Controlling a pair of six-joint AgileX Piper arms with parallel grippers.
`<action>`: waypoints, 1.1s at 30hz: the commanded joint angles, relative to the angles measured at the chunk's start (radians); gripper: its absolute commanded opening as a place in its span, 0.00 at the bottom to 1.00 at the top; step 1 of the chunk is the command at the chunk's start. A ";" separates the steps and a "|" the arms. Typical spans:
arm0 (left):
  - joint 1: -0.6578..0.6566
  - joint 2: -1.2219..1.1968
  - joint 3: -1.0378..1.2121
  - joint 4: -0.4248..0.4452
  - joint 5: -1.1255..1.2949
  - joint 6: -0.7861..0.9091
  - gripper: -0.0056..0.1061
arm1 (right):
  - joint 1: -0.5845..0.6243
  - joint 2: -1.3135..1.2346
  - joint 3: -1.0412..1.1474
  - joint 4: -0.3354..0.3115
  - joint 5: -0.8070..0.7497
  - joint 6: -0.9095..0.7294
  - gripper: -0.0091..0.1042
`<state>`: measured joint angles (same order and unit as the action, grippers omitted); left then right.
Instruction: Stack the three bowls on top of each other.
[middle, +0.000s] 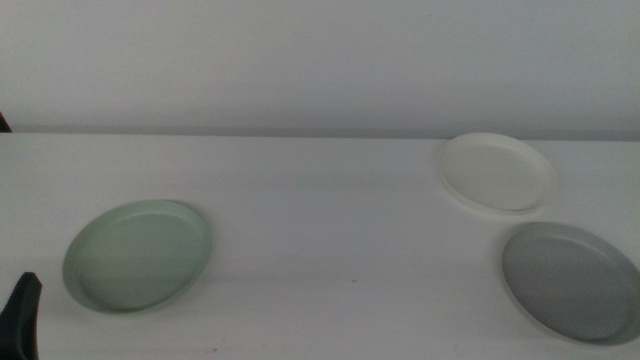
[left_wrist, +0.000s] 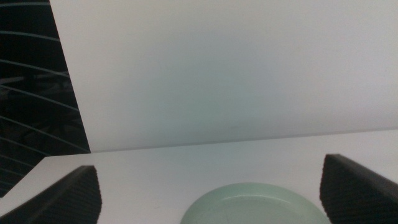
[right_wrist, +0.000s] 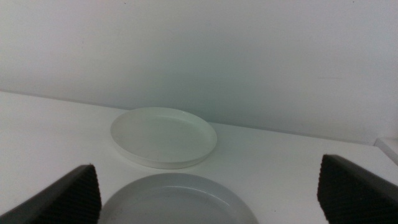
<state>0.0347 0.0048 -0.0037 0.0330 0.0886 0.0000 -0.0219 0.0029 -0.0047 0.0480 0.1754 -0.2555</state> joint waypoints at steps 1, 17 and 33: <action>-0.009 -0.041 0.042 -0.003 -0.008 0.000 0.89 | -0.005 -0.038 0.042 0.007 -0.010 -0.003 0.90; -0.009 -0.041 0.042 -0.003 -0.008 0.000 0.89 | -0.005 -0.038 0.042 0.061 -0.010 0.076 0.90; -0.009 -0.041 0.042 -0.003 -0.008 0.000 0.89 | -0.005 -0.038 0.042 0.036 -0.010 0.144 0.90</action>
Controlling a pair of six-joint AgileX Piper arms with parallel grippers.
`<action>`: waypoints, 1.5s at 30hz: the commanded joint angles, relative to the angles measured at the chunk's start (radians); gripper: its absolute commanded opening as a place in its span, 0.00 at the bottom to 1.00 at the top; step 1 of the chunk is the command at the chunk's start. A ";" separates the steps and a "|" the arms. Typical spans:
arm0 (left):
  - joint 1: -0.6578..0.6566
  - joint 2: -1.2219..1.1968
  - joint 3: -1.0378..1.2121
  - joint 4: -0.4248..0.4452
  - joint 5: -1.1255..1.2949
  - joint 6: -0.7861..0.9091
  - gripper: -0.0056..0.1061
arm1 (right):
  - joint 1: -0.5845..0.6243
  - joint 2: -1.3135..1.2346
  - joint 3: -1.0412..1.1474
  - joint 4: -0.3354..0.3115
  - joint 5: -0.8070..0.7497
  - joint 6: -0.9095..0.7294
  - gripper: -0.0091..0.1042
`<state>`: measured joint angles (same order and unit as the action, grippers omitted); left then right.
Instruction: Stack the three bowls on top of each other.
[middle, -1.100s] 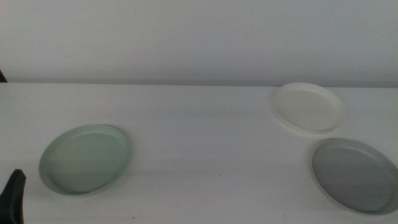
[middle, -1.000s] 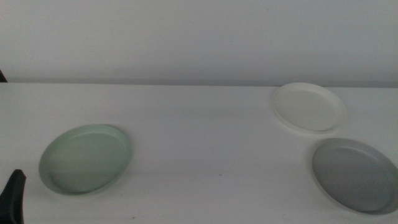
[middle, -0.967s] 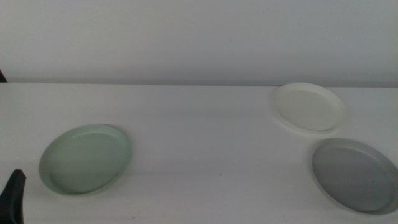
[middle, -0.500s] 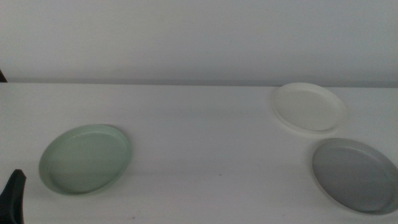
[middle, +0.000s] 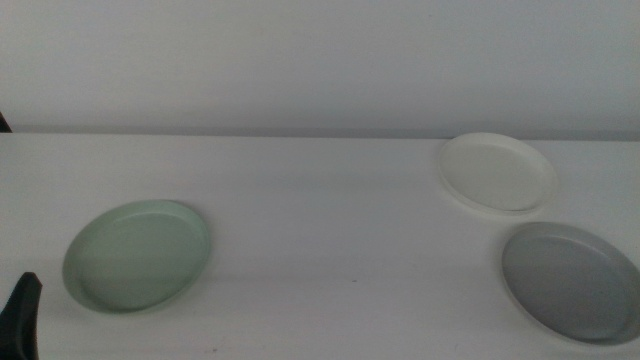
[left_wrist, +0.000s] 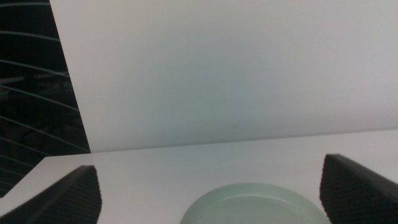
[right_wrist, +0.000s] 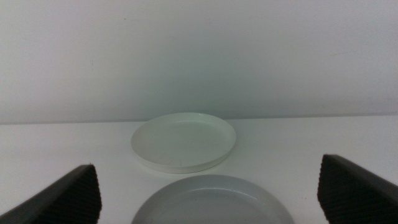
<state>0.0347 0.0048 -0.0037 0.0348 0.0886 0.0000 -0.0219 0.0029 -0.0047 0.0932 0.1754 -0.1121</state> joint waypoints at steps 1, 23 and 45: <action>-0.009 -0.041 0.042 -0.005 -0.008 0.000 0.89 | -0.005 -0.038 0.042 -0.009 -0.010 0.001 0.90; -0.009 -0.041 0.042 -0.005 -0.008 0.000 0.89 | -0.005 0.826 -0.797 -0.015 0.796 0.047 0.90; -0.009 -0.041 0.042 -0.005 -0.008 0.000 0.89 | -0.337 1.623 -1.017 0.123 0.762 -0.185 0.74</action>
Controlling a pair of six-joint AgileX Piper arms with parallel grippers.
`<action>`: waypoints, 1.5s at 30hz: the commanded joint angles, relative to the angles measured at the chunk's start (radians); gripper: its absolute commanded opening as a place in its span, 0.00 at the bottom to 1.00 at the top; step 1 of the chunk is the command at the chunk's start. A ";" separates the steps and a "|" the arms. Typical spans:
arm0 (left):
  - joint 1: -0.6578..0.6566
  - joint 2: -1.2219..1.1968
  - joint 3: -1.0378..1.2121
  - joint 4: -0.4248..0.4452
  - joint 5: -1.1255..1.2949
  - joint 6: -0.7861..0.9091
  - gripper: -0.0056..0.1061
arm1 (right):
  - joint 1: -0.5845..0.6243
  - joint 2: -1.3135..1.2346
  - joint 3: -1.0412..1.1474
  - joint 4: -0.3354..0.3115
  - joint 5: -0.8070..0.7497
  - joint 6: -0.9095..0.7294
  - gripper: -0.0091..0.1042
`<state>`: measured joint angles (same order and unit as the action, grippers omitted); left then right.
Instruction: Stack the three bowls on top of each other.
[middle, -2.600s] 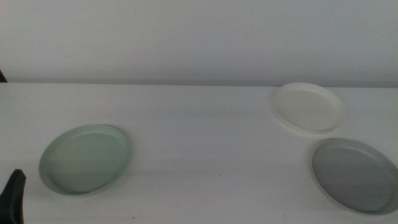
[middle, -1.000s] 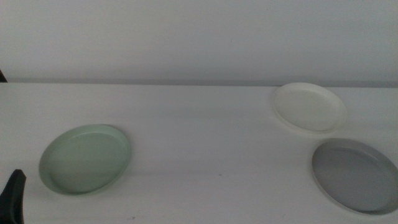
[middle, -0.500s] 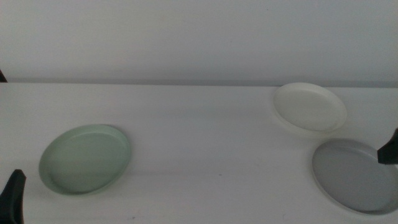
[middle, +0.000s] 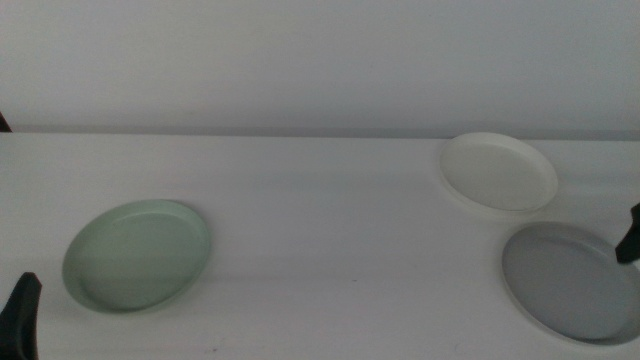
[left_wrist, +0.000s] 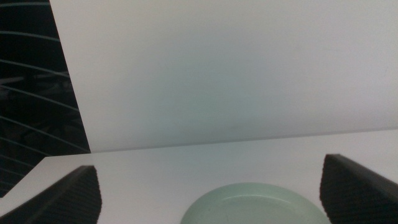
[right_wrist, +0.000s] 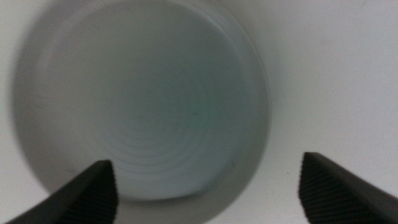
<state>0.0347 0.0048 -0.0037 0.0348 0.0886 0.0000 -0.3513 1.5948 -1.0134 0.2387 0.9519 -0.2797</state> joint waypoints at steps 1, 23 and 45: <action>-0.009 -0.041 0.042 -0.005 -0.008 0.000 0.89 | -0.008 0.052 -0.008 -0.033 -0.014 -0.017 0.72; -0.009 -0.041 0.042 -0.005 -0.008 0.000 0.89 | -0.008 0.255 -0.008 -0.048 -0.101 0.004 0.60; -0.009 -0.041 0.042 -0.005 -0.008 0.000 0.89 | -0.008 0.267 0.002 -0.018 -0.047 -0.067 0.06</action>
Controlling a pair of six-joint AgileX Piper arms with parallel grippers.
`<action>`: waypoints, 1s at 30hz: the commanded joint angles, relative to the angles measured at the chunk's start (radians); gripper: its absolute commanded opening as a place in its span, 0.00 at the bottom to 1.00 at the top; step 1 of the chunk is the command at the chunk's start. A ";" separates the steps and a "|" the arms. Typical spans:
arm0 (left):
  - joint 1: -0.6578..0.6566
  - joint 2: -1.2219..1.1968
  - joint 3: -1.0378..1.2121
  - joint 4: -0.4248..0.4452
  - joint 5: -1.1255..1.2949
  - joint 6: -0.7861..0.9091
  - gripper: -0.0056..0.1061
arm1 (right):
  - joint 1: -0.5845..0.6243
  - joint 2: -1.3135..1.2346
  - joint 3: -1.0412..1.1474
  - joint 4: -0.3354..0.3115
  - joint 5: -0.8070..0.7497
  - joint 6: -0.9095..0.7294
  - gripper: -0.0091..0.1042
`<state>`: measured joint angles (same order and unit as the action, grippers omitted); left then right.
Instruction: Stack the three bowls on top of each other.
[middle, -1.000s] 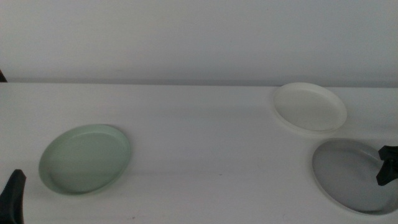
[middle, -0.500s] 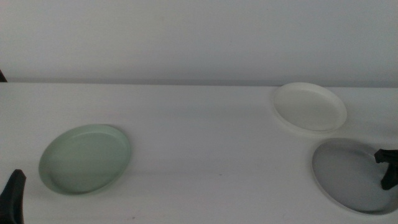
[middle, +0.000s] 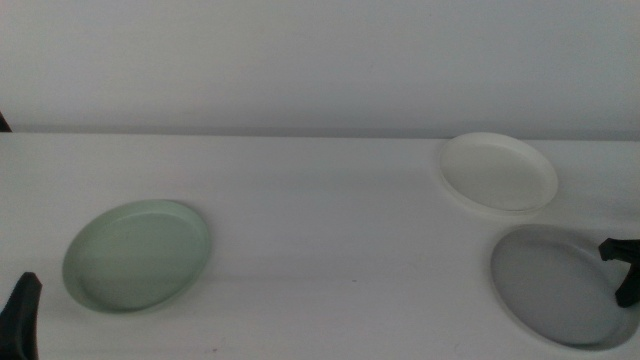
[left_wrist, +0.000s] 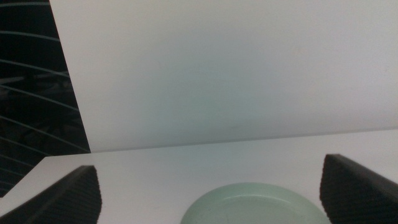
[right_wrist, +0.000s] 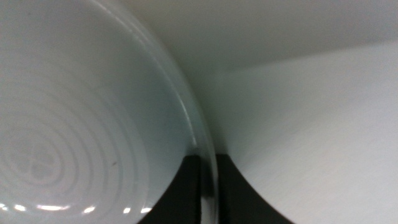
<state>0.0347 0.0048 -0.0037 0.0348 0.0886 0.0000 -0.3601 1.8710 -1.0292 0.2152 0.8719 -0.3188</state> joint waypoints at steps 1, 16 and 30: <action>-0.009 -0.041 0.042 -0.005 -0.008 0.000 0.89 | 0.001 -0.024 0.026 0.025 0.033 -0.040 0.06; -0.009 -0.041 0.042 -0.005 -0.008 0.000 0.89 | 0.022 -0.217 0.077 0.208 0.031 -0.127 0.06; -0.009 -0.041 0.042 -0.005 -0.008 0.000 0.89 | 0.396 -0.105 -0.105 0.238 -0.008 -0.029 0.06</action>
<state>0.0347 0.0048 -0.0037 0.0348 0.0886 0.0000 0.0047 1.7347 -1.0866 0.4452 0.8731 -0.3801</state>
